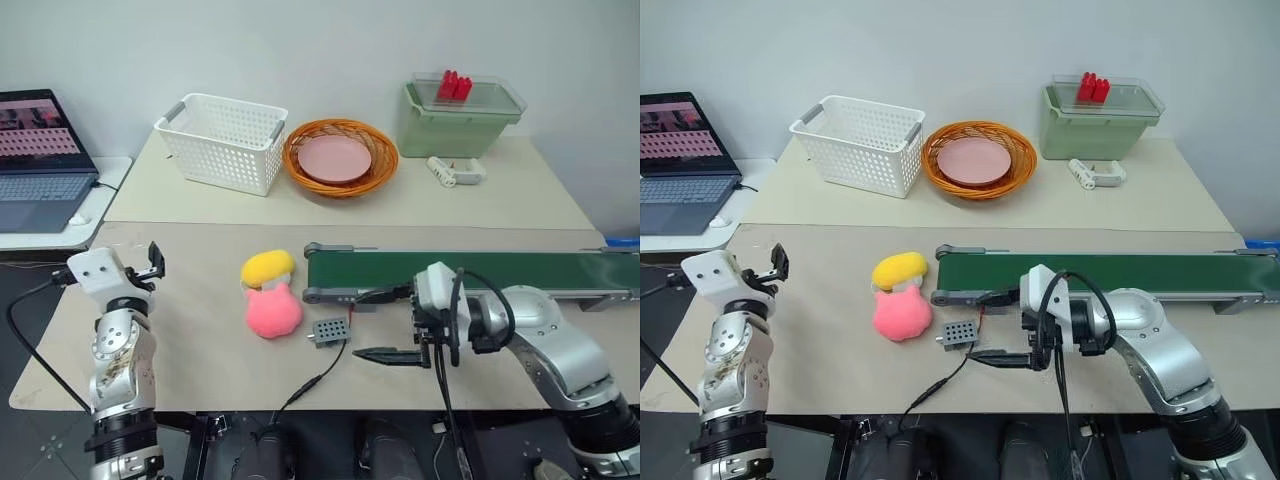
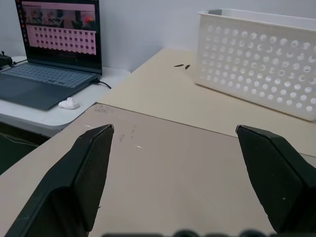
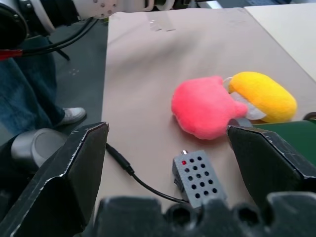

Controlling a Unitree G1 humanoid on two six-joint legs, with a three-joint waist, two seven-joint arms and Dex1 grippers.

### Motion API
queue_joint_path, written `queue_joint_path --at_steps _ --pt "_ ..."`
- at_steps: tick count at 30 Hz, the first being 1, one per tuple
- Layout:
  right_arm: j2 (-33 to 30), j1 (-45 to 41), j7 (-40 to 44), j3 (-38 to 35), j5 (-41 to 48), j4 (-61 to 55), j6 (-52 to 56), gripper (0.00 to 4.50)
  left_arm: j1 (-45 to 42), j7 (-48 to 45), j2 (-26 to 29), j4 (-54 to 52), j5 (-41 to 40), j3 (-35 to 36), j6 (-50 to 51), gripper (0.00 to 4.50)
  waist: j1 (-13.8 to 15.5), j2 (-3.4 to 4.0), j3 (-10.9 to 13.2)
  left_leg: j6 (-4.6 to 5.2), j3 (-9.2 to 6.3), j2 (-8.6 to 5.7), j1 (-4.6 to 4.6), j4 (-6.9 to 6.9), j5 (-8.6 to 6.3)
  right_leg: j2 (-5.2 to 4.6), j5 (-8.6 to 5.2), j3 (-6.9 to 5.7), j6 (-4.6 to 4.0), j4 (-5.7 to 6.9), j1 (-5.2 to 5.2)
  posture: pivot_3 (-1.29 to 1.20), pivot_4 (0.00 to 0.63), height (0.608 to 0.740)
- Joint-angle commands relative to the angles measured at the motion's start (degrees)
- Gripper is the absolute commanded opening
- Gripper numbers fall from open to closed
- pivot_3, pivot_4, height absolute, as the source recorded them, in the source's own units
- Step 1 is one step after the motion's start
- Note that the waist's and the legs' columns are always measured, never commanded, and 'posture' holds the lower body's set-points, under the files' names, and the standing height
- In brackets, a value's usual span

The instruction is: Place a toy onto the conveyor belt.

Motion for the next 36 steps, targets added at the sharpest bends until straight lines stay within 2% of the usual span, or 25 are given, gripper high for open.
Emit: queue_joint_path --at_steps 1,2,5,7,9,14,20,23,29,32,36 --pt "0.30 -1.16 0.20 -0.26 0.49 -0.66 -0.15 4.50 1.03 -1.92 1.10 -4.07 0.30 -1.06 0.88 4.24 0.06 0.00 0.00 -0.02 0.00 0.00 -0.02 0.01 0.01 0.00 0.00 0.00 0.00 0.00 -0.01 0.00 0.150 0.740" --pt "0.33 -1.15 0.24 -0.20 0.45 -0.63 -0.18 4.50 1.22 -2.31 1.15 -4.34 0.03 -1.15 1.24 4.24 0.06 0.00 0.00 -0.03 0.00 0.00 -0.03 0.02 0.01 0.00 0.01 0.00 0.01 0.00 -0.01 0.00 0.150 0.740" --pt "0.49 -1.02 0.13 0.33 -0.21 -0.17 -0.40 4.50 2.72 -5.43 -0.79 -6.81 -8.98 0.58 7.93 4.24 0.04 0.00 0.00 -0.05 0.01 0.01 -0.03 0.03 0.01 -0.01 0.01 0.00 0.01 0.00 -0.02 0.00 0.150 0.740" --pt "0.50 -1.00 -0.15 0.40 -0.70 0.36 -0.49 4.50 4.16 -6.62 -3.82 -8.67 -26.72 5.17 19.50 4.24 0.04 0.00 0.00 -0.05 0.01 0.01 -0.03 0.04 0.01 -0.02 0.01 0.01 0.01 0.01 -0.02 0.00 0.150 0.740" --pt "0.40 -0.94 -0.37 0.44 -1.27 0.80 -0.64 4.50 5.81 -5.80 -5.77 -9.48 -38.70 9.18 26.63 4.24 0.00 0.00 0.00 -0.06 -0.01 0.04 0.00 0.06 0.01 -0.05 0.00 0.05 0.03 0.03 -0.01 0.00 0.150 0.740" --pt "0.05 -0.26 -0.92 -0.61 -1.60 1.27 -0.32 4.50 12.44 -4.35 -5.99 -14.46 -52.58 11.14 34.54 4.24 -0.17 -0.03 0.02 -0.11 0.00 0.05 0.00 0.06 0.02 0.01 -0.02 0.04 0.04 0.06 -0.04 0.00 0.150 0.740" --pt "0.25 0.00 -1.87 -0.95 -2.37 1.71 -0.68 4.50 18.35 -4.75 -4.40 -19.13 -67.73 6.92 42.71 4.24 0.18 -0.02 0.02 -0.07 -0.02 0.00 0.04 0.09 -0.02 -0.01 -0.06 0.06 0.02 0.01 0.07 0.00 0.150 0.740" --pt "0.48 0.15 -2.64 -1.09 -2.40 1.52 -0.77 4.50 20.26 -5.17 -3.60 -18.75 -69.15 3.92 44.55 4.24 0.10 -0.02 0.02 -0.06 -0.02 0.00 0.04 0.09 -0.03 -0.01 -0.10 0.06 -0.04 0.01 0.08 0.00 0.150 0.740" --pt "0.53 0.41 -3.78 -1.80 -2.11 1.11 -0.77 4.50 20.74 -8.01 -1.90 -13.49 -62.43 -0.95 43.47 4.24 0.03 -0.02 0.01 -0.06 0.00 0.00 0.04 0.08 -0.03 0.02 -0.15 0.06 -0.12 0.02 0.06 0.00 0.150 0.740" --pt "0.36 0.75 -4.22 -2.27 -2.04 0.76 -0.67 4.50 19.68 -9.25 -1.74 -10.74 -60.49 -1.58 42.78 4.24 0.02 -0.02 0.01 -0.03 0.02 0.00 0.04 0.08 -0.05 0.02 -0.37 0.06 -0.48 0.02 0.06 0.00 0.150 0.740" --pt "0.03 1.10 -4.92 -2.81 -2.07 0.60 -0.68 4.50 18.52 -10.03 -1.85 -8.81 -59.44 -1.77 42.68 4.24 0.02 -0.02 0.01 -0.04 0.02 0.00 0.03 0.08 -0.05 0.02 -0.39 0.06 -0.51 0.02 0.03 0.00 0.150 0.740"
